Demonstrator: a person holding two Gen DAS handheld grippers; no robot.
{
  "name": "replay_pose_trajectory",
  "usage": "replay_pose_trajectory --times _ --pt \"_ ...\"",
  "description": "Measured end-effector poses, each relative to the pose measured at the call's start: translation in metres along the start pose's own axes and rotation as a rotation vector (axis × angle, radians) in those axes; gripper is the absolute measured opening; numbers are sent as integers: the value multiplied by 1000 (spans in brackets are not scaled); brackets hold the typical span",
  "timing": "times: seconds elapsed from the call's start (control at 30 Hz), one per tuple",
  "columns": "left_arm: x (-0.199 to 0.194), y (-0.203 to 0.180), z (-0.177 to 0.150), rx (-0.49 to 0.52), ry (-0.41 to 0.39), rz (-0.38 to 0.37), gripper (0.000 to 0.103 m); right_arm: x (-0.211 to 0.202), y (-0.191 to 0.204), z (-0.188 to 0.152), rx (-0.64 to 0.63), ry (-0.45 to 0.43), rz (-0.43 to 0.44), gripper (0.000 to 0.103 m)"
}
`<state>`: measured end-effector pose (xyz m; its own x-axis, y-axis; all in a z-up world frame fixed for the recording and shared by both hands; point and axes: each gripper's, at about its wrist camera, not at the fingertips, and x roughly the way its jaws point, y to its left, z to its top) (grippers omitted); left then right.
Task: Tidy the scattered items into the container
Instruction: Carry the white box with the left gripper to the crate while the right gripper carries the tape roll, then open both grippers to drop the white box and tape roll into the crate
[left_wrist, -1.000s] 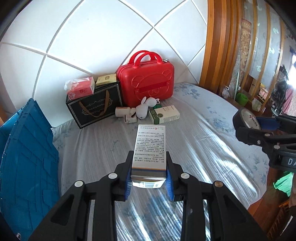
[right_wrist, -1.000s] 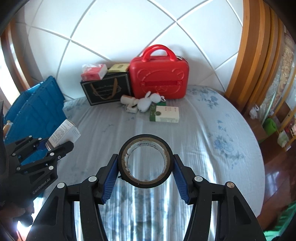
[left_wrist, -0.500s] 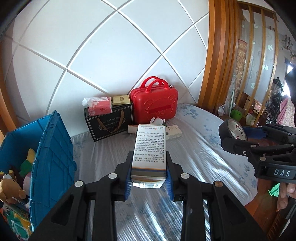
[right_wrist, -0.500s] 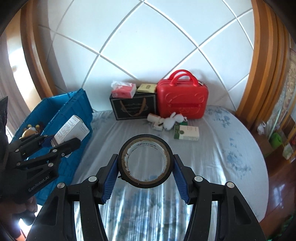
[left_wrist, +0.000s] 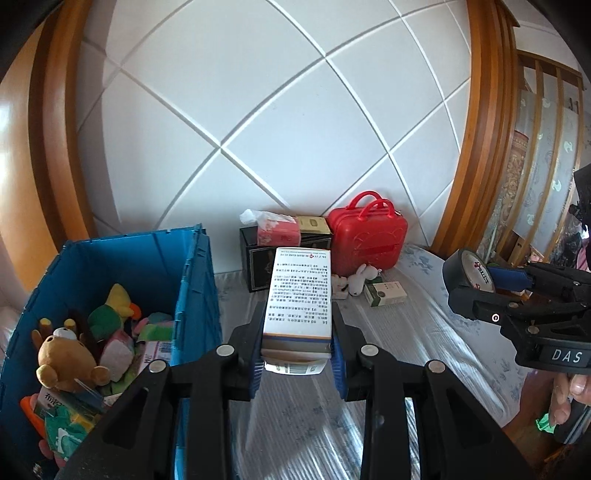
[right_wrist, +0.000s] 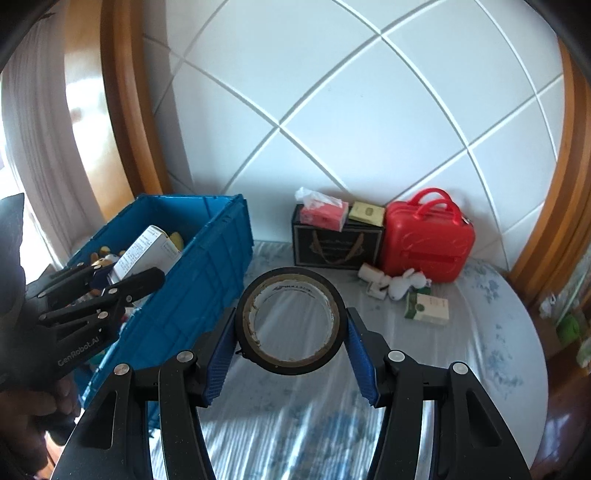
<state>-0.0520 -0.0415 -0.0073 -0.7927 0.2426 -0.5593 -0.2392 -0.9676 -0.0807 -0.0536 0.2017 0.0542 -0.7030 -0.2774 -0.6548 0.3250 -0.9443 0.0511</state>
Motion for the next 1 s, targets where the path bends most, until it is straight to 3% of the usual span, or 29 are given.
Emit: replay_pose_trajectory --times 0.47,0.83,1.0 --pt "-42 141 -29 -123 15 180 29 37 135 30 -108 1 170 56" --pt "-70 218 -41 -226 8 292 29 67 228 43 -203 24 258 56" --pt "-81 247 -42 -303 16 385 33 79 261 49 -236 28 305 56"
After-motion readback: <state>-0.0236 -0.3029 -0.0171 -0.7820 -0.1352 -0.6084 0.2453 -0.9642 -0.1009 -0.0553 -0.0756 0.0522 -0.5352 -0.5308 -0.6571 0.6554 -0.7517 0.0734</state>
